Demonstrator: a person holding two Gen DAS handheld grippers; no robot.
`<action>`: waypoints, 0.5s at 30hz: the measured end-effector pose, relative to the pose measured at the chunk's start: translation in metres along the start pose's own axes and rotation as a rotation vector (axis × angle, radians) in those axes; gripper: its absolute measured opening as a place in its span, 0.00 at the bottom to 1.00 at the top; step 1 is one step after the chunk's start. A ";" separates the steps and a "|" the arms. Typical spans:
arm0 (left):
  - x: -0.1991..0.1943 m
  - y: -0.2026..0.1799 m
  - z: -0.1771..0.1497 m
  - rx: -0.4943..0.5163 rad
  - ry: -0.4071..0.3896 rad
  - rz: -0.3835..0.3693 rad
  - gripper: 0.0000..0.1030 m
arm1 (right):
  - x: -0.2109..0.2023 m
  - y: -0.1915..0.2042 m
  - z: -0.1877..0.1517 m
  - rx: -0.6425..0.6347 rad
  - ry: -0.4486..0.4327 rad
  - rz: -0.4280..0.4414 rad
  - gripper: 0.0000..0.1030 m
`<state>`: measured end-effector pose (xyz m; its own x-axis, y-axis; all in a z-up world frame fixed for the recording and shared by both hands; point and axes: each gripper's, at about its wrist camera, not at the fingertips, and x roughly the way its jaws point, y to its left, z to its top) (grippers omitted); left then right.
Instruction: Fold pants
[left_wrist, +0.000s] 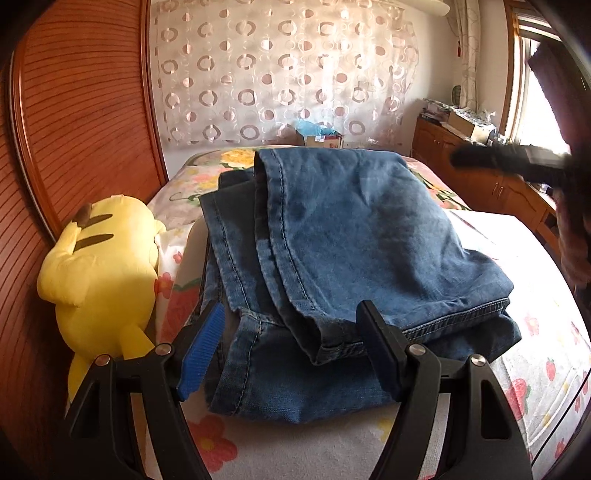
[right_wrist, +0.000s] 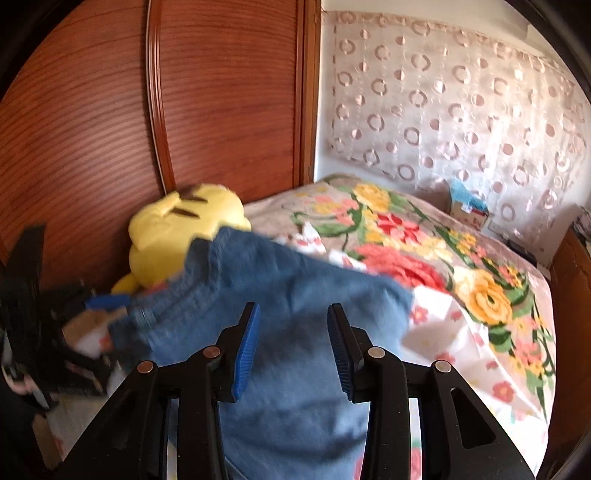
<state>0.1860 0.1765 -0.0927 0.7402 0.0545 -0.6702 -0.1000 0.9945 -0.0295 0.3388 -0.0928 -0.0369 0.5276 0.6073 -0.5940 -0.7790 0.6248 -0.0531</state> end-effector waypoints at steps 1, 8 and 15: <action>0.001 0.000 -0.001 -0.002 0.002 -0.002 0.72 | 0.001 0.000 -0.008 0.007 0.013 -0.004 0.38; 0.007 -0.001 -0.006 0.008 0.022 0.006 0.72 | -0.007 0.006 -0.036 0.051 0.087 -0.040 0.38; 0.017 0.000 -0.009 0.004 0.052 0.025 0.72 | -0.021 0.014 -0.053 0.066 0.127 -0.052 0.38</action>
<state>0.1923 0.1761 -0.1110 0.7019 0.0747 -0.7084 -0.1155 0.9933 -0.0096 0.2992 -0.1230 -0.0676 0.5167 0.5090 -0.6884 -0.7253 0.6875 -0.0361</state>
